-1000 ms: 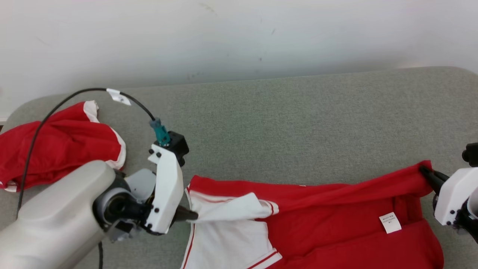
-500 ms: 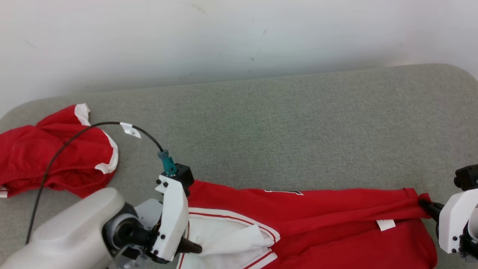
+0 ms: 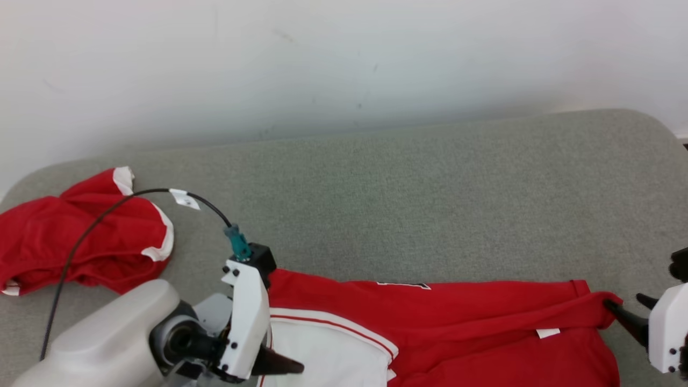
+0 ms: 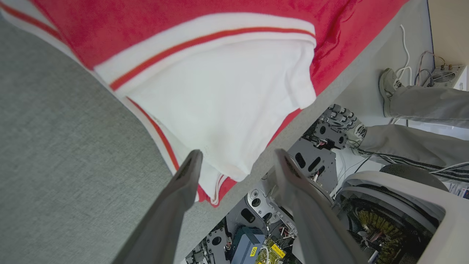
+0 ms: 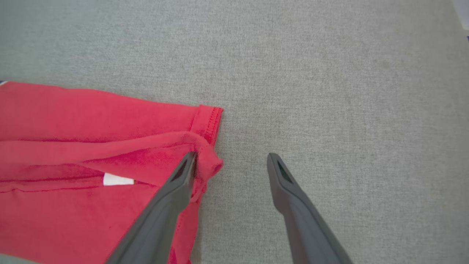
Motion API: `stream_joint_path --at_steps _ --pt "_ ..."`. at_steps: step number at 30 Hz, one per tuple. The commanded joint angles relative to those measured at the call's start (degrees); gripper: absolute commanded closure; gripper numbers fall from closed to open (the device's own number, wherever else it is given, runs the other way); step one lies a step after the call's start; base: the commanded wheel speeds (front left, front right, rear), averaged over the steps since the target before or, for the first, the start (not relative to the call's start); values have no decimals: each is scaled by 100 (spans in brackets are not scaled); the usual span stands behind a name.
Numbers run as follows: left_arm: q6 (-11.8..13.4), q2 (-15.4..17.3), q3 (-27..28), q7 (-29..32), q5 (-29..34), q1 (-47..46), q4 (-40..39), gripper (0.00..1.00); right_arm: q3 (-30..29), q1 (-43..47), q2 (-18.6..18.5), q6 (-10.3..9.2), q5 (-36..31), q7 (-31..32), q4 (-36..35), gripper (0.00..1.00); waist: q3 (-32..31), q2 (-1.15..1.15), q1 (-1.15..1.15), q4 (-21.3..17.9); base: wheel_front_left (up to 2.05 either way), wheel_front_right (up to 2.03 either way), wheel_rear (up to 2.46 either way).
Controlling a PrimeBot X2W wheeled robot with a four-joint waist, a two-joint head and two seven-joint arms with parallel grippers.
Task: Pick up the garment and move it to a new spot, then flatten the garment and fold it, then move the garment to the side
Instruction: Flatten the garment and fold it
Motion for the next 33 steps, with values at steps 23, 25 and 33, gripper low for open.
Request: stream_joint_path --at_steps 23,25,33 --pt "1295 543 1779 -5504 1722 1133 -653 0 -1933 633 -175 -16 -485 -2760 -823 0 -633 -1 0 254 0 0 0" --pt "1570 522 1938 -6010 1810 1406 -819 0 -2628 849 -3 -16 -824 -2763 -923 0 -637 -1 0 263 0 0 0" --pt "2096 235 2524 -6808 2012 2487 -1131 0 -4860 2351 1153 -15 -2196 -2765 -1717 0 -640 -1 0 274 0 0 0"
